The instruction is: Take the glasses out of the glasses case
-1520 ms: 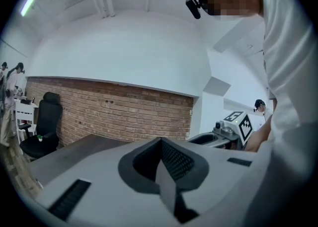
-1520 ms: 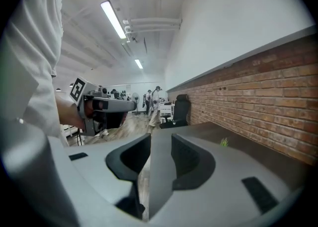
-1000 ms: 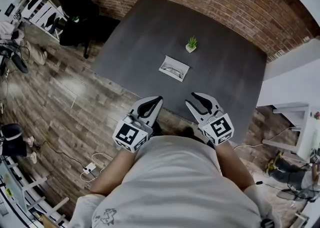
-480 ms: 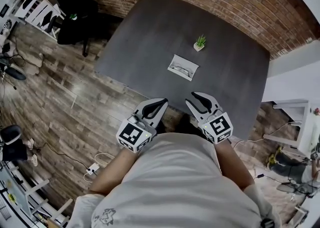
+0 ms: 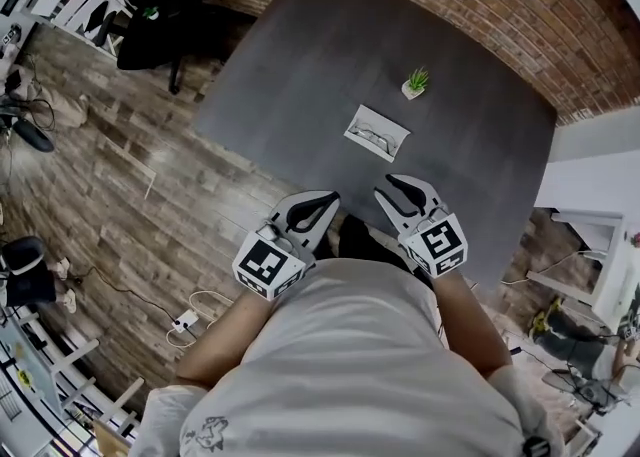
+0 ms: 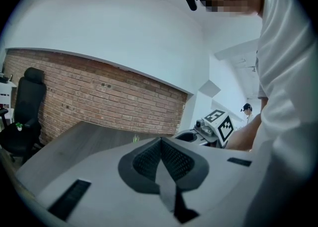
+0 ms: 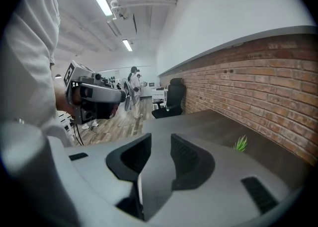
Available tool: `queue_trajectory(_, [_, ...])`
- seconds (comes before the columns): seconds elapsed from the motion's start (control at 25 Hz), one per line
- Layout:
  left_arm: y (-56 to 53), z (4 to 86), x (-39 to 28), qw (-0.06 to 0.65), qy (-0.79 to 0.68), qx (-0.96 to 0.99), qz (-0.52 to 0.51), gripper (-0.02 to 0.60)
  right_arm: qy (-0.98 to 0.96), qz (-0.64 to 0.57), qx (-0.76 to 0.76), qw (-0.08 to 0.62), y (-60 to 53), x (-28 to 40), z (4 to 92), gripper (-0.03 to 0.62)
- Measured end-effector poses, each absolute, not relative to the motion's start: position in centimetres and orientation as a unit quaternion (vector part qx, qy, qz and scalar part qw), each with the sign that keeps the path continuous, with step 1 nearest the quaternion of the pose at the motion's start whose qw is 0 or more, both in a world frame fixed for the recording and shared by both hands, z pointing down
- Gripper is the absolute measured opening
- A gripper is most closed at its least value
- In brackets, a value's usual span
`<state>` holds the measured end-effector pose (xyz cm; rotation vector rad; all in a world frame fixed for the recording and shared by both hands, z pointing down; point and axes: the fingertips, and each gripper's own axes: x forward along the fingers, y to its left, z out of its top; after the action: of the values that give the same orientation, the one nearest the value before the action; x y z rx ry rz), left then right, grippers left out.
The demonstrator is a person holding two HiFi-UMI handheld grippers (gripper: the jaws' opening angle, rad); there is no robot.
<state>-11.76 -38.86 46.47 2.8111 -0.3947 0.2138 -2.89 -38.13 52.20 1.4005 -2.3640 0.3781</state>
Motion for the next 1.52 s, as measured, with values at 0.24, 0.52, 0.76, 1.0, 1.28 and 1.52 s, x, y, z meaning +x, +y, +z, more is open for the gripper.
queue_trajectory(0.24, [-41.9,48.7,-10.2,0.159,-0.153,0.97,0.098,0.011,-0.838,0.149,0.48,0.211,-41.2,-1.0,54.5,0.124])
queue_trajectory(0.52, [-45.1,51.9,-8.7,0.187,-0.163,0.96,0.126,0.011,-0.833,0.167,0.468,0.243,-44.6,1.4,57.7,0.103])
queue_trajectory(0.76, [-47.1,54.3,-7.0,0.196,-0.16,0.956,0.147,0.011,-0.834,0.18,0.45,0.265,-46.9,3.0,60.7,0.098])
queue_trajectory(1.0, [-48.6,58.8,-5.4,0.203,-0.147,0.949,0.19,0.011,-0.827,0.198,0.431,0.303,-48.0,4.0,64.7,0.092])
queue_trajectory(1.28, [-49.9,62.1,-4.2,0.213,-0.141,0.943,0.215,0.011,-0.813,0.209,0.413,0.353,-49.4,4.4,69.6,0.083])
queue_trajectory(1.52, [-50.3,64.7,-3.6,0.227,-0.135,0.936,0.234,0.011,-0.799,0.23,0.394,0.392,-49.6,4.7,73.2,0.077])
